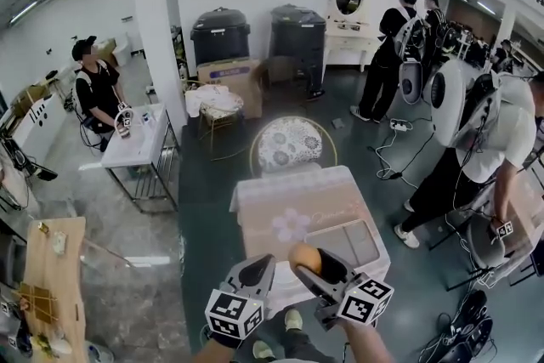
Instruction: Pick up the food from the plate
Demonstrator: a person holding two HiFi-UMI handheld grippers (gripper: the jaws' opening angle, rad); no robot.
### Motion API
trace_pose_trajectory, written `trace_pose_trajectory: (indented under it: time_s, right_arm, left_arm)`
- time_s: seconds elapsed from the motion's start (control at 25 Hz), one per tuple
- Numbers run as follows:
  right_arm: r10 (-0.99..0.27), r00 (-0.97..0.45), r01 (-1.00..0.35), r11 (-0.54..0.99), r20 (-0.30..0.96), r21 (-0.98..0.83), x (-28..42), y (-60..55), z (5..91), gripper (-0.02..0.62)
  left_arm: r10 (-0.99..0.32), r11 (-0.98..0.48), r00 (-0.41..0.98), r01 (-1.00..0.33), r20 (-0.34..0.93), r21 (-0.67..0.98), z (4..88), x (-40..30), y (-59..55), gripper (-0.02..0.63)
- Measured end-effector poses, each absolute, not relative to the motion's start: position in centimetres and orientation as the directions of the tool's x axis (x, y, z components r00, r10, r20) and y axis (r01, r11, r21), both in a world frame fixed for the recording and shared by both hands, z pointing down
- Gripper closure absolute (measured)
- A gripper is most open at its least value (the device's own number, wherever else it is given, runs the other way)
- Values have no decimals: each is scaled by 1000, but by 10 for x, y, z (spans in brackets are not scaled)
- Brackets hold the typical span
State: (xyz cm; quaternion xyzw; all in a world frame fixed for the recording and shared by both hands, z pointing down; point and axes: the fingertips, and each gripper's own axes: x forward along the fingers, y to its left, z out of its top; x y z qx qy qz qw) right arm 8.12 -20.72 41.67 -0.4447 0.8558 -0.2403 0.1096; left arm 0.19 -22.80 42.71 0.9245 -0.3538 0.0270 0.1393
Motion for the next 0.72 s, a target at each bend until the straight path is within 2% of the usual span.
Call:
trace_pose_trajectory:
  time_s: [0.24, 0.48, 0.72]
  right_arm:
    - [-814, -580, -710, 516, -17, -479, 75, -206, 389, 304]
    - [-816, -578, -745, 532, -8, -401, 65, -208, 382, 304]
    - [-816, -578, -750, 529, 4, -397, 60, -207, 386, 304]
  left_arm:
    - [-658, -716, 746, -662, 105, 220, 395, -1, -228, 601]
    - [-668, -712, 739, -669, 88, 213, 389, -7, -225, 601]
    - [-667, -713, 740, -668, 85, 214, 390, -5, -224, 601]
